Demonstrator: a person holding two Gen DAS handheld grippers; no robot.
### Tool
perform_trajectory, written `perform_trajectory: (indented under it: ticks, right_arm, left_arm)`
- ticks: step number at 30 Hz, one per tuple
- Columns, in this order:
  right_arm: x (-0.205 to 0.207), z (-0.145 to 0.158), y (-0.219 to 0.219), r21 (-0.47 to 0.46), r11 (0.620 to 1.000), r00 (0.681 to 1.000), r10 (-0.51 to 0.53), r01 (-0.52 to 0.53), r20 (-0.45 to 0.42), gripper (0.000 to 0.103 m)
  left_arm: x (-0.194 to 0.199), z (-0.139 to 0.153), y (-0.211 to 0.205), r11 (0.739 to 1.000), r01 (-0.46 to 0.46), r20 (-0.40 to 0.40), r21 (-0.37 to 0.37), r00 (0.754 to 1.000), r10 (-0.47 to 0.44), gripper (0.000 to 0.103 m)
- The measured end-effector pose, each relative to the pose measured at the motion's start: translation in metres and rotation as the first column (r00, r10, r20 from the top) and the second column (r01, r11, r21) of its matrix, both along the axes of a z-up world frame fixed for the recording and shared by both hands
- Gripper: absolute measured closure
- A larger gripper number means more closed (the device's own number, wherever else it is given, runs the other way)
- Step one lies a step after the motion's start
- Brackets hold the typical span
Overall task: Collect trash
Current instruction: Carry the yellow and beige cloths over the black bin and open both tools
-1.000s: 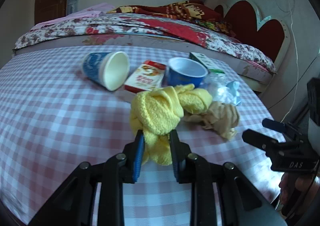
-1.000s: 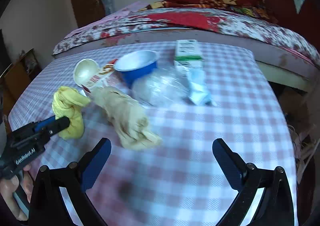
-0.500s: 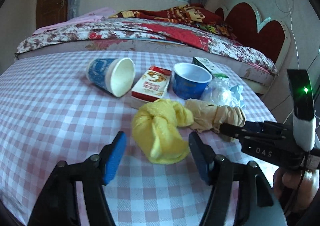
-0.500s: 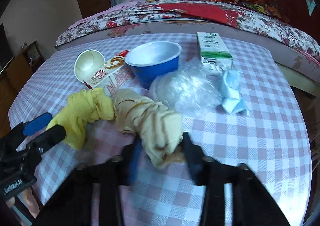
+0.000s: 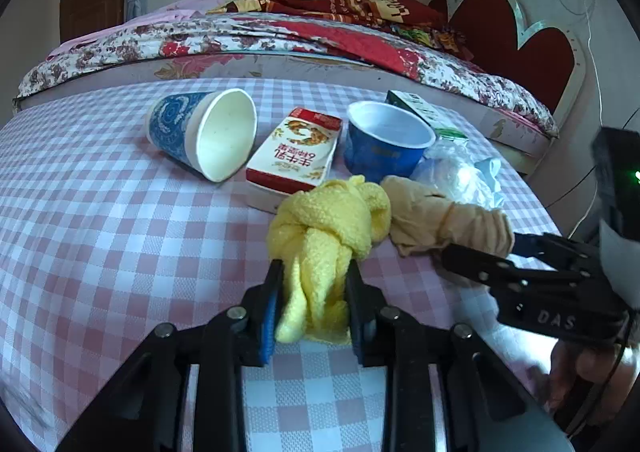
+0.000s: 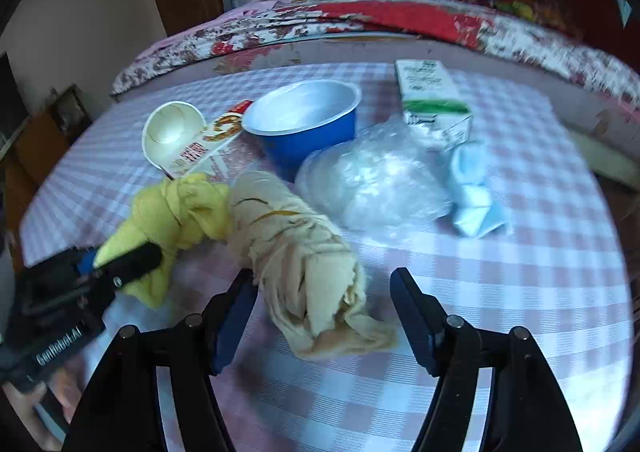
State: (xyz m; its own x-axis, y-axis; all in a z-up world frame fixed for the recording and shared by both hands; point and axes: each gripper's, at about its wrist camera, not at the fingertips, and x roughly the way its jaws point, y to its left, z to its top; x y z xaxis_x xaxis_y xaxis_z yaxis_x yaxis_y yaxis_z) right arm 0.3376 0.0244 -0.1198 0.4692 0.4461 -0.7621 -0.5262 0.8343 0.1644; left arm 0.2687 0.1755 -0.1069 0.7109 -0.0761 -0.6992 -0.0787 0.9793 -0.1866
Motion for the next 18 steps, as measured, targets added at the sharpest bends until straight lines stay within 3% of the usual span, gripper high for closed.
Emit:
perform_trajectory:
  ticks: [1, 2, 18]
  right_arm:
    - [-0.002, 0.000, 0.001, -0.003, 1.000, 1.000, 0.004, -0.004, -0.005, 0.082]
    - [-0.006, 0.002, 0.000, 0.002, 1.000, 1.000, 0.006, -0.006, 0.005, 0.083]
    - [-0.067, 0.042, -0.084, 0.037, 0.991, 0.983, -0.133, 0.130, 0.124, 0.085]
  left_arm:
    - [-0.003, 0.001, -0.001, 1.000, 0.001, 0.005, -0.003, 1.000, -0.001, 0.074]
    - [-0.004, 0.001, -0.001, 1.000, 0.003, 0.009, -0.003, 1.000, -0.003, 0.074]
    - [-0.057, 0.041, -0.039, 0.999, 0.025, 0.112, 0.031, 0.993, -0.028, 0.074]
